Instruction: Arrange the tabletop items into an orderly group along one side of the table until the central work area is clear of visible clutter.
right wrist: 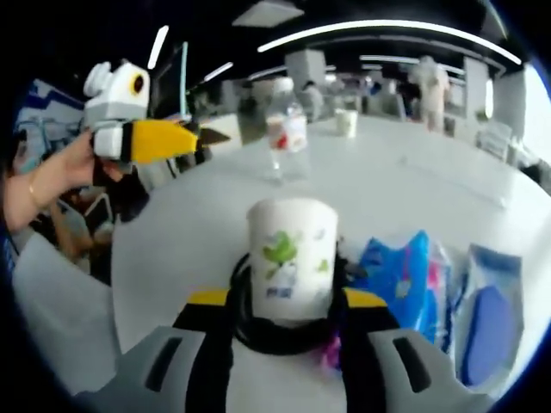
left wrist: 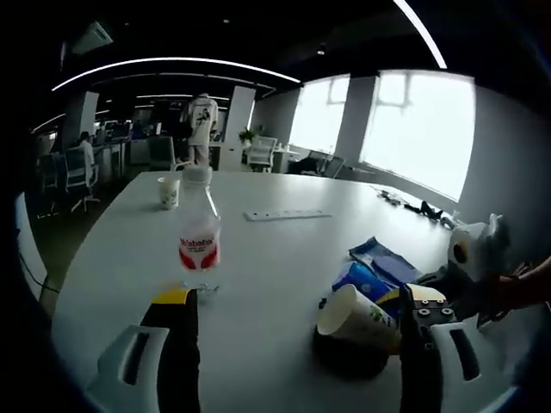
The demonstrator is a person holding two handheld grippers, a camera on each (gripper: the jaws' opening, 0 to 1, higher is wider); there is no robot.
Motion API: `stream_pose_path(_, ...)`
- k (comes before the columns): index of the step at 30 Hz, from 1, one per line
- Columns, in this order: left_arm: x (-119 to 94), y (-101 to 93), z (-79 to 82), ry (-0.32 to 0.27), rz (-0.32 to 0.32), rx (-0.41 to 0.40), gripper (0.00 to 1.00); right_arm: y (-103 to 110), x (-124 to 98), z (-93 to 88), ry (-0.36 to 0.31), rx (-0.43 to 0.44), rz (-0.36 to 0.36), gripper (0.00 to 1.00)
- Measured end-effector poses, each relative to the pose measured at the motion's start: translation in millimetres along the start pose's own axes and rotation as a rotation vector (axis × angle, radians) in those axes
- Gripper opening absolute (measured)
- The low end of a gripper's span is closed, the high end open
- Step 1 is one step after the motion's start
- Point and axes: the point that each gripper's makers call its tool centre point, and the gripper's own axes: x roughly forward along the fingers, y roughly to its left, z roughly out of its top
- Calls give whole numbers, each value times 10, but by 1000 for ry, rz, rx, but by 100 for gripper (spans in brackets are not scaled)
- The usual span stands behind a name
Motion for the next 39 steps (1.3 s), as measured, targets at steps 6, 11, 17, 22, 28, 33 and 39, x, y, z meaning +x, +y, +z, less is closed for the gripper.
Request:
stream_pose_path(6, 15, -135, -51, 21, -31, 10, 97, -30, 18, -54, 19, 2, -14, 39)
stream_pose_path(11, 48, -220, -122, 51, -48, 17, 97, -38, 14, -65, 15, 16, -16, 34)
stream_pose_path(17, 58, -297, -157, 65, -69, 8, 95, -44, 12, -66, 12, 33, -21, 34)
stream_pose_path(22, 56, -338, -171, 68, -77, -4, 95, -54, -7, -44, -10, 60, -23, 34)
stream_pose_path(28, 37, -368, -138, 48, -89, -54, 94, -41, -69, 66, -65, 55, -30, 33)
stream_pose_path(33, 41, -384, -154, 45, -94, -93, 93, -41, -104, 176, -126, 70, -24, 33)
stream_pose_path(39, 48, -433, -168, 41, -110, -144, 92, -7, -180, 345, -221, 106, 5, 33)
